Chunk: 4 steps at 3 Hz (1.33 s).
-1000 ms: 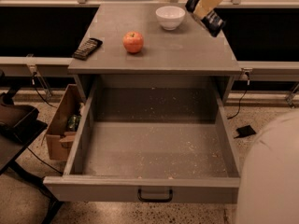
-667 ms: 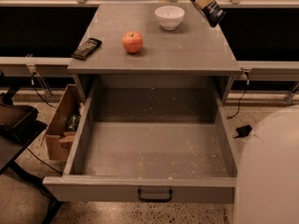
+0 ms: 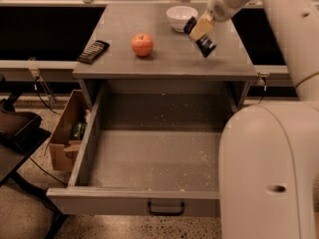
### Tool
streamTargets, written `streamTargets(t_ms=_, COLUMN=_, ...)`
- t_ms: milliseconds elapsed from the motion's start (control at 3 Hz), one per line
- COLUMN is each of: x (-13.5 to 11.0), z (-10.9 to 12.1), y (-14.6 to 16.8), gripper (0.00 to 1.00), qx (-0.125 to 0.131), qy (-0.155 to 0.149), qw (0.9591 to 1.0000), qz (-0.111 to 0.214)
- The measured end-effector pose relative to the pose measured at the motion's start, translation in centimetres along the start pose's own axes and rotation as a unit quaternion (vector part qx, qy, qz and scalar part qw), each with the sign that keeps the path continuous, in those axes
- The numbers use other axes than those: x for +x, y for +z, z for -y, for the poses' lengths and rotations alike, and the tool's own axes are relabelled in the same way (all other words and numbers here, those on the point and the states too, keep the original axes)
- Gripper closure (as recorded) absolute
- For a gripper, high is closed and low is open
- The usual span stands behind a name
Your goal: Pick rxbar blueberry from top drawer and place on counter
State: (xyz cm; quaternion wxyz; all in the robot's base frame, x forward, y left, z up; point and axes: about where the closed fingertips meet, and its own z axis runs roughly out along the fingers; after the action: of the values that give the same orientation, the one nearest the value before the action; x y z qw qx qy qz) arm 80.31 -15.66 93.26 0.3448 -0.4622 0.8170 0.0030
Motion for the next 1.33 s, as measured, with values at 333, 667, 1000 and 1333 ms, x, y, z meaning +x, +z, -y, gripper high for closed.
streamTargets(t_ms=333, x=1.10, z=-0.40, y=2.55, gripper=0.84, qx=-0.014, qy=0.005, qw=0.9998, qz=-0.011)
streamTargets(t_ms=667, x=1.10, z=-0.40, y=2.55, gripper=0.62, qx=-0.014, qy=0.005, qw=0.9998, qz=-0.011)
streamTargets(t_ms=1000, x=1.10, z=-0.41, y=2.56, gripper=0.37, qx=-0.014, qy=0.005, qw=0.9998, qz=-0.011)
streamTargets(t_ms=1333, x=1.10, z=-0.41, y=2.56, gripper=0.14, qx=-0.014, qy=0.005, qw=0.9998, qz=-0.011)
